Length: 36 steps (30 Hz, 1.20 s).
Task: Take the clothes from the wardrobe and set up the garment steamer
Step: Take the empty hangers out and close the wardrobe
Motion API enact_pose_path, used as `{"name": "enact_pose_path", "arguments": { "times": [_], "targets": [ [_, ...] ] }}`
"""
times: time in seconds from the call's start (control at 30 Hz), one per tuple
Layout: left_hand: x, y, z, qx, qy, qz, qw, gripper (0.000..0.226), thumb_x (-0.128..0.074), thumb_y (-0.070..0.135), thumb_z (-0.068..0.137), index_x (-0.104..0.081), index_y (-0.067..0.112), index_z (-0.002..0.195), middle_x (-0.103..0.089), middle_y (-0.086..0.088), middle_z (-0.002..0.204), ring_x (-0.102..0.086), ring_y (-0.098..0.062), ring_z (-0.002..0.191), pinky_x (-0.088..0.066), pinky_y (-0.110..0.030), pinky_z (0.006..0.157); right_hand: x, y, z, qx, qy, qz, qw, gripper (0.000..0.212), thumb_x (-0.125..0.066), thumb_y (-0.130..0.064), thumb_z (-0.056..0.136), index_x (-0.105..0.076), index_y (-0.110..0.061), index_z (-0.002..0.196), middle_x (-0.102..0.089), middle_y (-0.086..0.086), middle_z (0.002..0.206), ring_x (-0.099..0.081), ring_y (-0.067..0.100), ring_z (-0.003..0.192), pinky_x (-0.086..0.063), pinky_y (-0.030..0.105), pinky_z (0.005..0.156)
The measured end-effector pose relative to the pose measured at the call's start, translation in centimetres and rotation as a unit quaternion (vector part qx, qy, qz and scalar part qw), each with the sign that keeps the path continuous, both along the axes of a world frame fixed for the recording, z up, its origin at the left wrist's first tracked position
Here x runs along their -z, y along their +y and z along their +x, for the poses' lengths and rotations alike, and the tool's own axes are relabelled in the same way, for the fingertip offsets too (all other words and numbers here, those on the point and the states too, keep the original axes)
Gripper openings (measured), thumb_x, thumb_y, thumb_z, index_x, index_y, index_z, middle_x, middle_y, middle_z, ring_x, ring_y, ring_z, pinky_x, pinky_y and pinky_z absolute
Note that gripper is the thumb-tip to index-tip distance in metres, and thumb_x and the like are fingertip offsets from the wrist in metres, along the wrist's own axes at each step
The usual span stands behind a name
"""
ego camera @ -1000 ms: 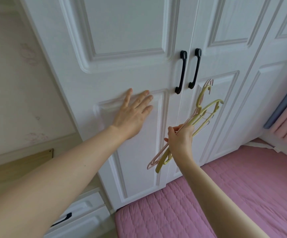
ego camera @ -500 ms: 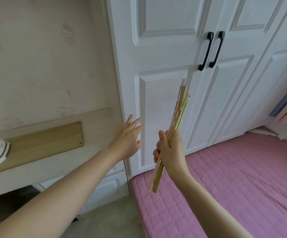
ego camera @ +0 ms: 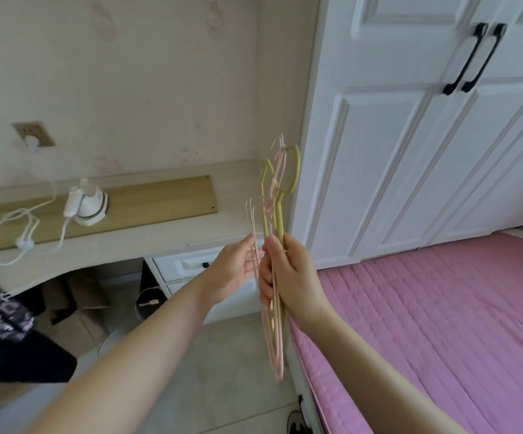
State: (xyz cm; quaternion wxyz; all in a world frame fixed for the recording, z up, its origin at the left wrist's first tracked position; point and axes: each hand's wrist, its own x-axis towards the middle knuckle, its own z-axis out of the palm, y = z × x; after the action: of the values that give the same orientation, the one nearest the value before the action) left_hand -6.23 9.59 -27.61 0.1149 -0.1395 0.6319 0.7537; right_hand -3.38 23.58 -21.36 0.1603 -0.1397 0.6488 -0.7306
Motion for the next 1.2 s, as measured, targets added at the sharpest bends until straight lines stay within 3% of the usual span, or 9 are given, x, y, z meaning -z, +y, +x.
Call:
{"name": "enact_pose_path", "arguments": {
  "times": [0.1,0.27,0.43,0.53,0.6,0.77,0.93,1.07,1.2],
  "targets": [
    [0.2,-1.9,2.1,-0.09,-0.043,0.129,0.987,0.051,-0.04,0.037,0.102,-0.048,0.0,0.136,-0.056,-0.022,0.134,-0.06,-0.031,0.114,-0.053,-0.038,0.088,0.2,-1.7,1.4,-0.033,-0.011,-0.019,0.999,0.027,-0.037,-0.022,0.104,-0.043,-0.007,0.082,-0.037,0.004,0.05,-0.035,0.019,0.035,-0.038,0.028,0.038],
    [0.2,-4.9,4.9,-0.196,-0.041,0.23,0.952,0.024,-0.052,0.016,0.098,-0.055,-0.003,0.11,-0.067,-0.013,0.103,-0.073,-0.022,0.081,-0.058,-0.029,0.065,1.0,-3.6,2.4,-0.063,-0.031,-0.023,0.997,0.026,-0.037,-0.02,0.104,-0.044,-0.008,0.082,-0.035,0.006,0.052,-0.033,0.02,0.037,-0.036,0.027,0.038],
    [0.6,-8.0,5.7,-0.283,-0.041,0.274,0.918,0.023,-0.058,0.005,0.094,-0.052,-0.001,0.114,-0.063,-0.018,0.114,-0.072,-0.034,0.092,-0.061,-0.037,0.073,2.5,-4.6,1.2,-0.081,-0.065,0.007,0.995,0.025,-0.038,-0.021,0.103,-0.046,-0.009,0.083,-0.035,0.005,0.053,-0.032,0.019,0.04,-0.035,0.025,0.038],
    [1.0,-9.3,5.2,-0.29,-0.031,0.271,0.917,0.006,-0.057,0.002,0.093,-0.054,0.005,0.098,-0.062,-0.019,0.119,-0.072,-0.034,0.09,-0.061,-0.039,0.076,3.4,-5.1,-0.7,-0.089,-0.099,0.025,0.991,0.025,-0.036,-0.024,0.103,-0.047,-0.01,0.086,-0.033,0.005,0.054,-0.029,0.017,0.04,-0.032,0.023,0.038],
    [1.0,-10.0,4.3,-0.297,-0.026,0.258,0.919,0.01,-0.057,0.0,0.092,-0.051,0.008,0.092,-0.065,-0.019,0.119,-0.071,-0.035,0.091,-0.057,-0.043,0.085,4.0,-5.5,-2.3,-0.096,-0.121,0.036,0.987,0.029,-0.035,-0.03,0.104,-0.046,-0.01,0.086,-0.033,0.005,0.055,-0.029,0.016,0.039,-0.029,0.021,0.038],
    [1.3,-11.2,0.3,-0.383,-0.013,0.2,0.902,0.001,-0.048,0.012,0.1,-0.048,0.012,0.099,-0.069,-0.014,0.115,-0.068,-0.031,0.099,-0.055,-0.043,0.086,5.7,-6.7,-7.2,-0.116,-0.172,0.045,0.977,0.039,-0.035,-0.043,0.102,-0.046,-0.011,0.084,-0.034,0.004,0.054,-0.026,0.014,0.04,-0.022,0.019,0.041],
    [0.0,-12.5,-5.3,-0.443,0.043,0.198,0.874,0.011,-0.04,0.021,0.104,-0.047,0.014,0.099,-0.061,-0.008,0.121,-0.069,-0.035,0.099,-0.055,-0.049,0.087,6.3,-8.4,-12.8,-0.158,-0.204,0.07,0.964,0.051,-0.034,-0.062,0.094,-0.042,-0.015,0.076,-0.026,0.003,0.055,-0.018,0.014,0.045,-0.015,0.018,0.044],
    [-0.4,-12.8,-9.0,-0.454,0.038,0.15,0.877,0.012,-0.038,0.027,0.104,-0.046,0.019,0.102,-0.066,-0.007,0.11,-0.062,-0.021,0.062,-0.053,-0.033,0.06,6.0,-9.1,-17.1,-0.214,-0.241,0.089,0.942,0.06,-0.03,-0.072,0.089,-0.026,-0.013,0.075,-0.018,0.006,0.061,-0.013,0.015,0.05,-0.012,0.021,0.046],
    [0.6,-13.3,-11.9,-0.474,0.045,0.066,0.877,0.006,-0.036,0.025,0.104,-0.042,0.025,0.106,-0.06,-0.008,0.097,-0.04,-0.014,0.047,-0.041,-0.026,0.046,6.3,-9.7,-21.2,-0.262,-0.255,0.102,0.925,0.061,-0.027,-0.071,0.089,-0.04,-0.015,0.073,-0.024,0.004,0.057,-0.019,0.014,0.046,-0.019,0.02,0.042]
  ]
}}
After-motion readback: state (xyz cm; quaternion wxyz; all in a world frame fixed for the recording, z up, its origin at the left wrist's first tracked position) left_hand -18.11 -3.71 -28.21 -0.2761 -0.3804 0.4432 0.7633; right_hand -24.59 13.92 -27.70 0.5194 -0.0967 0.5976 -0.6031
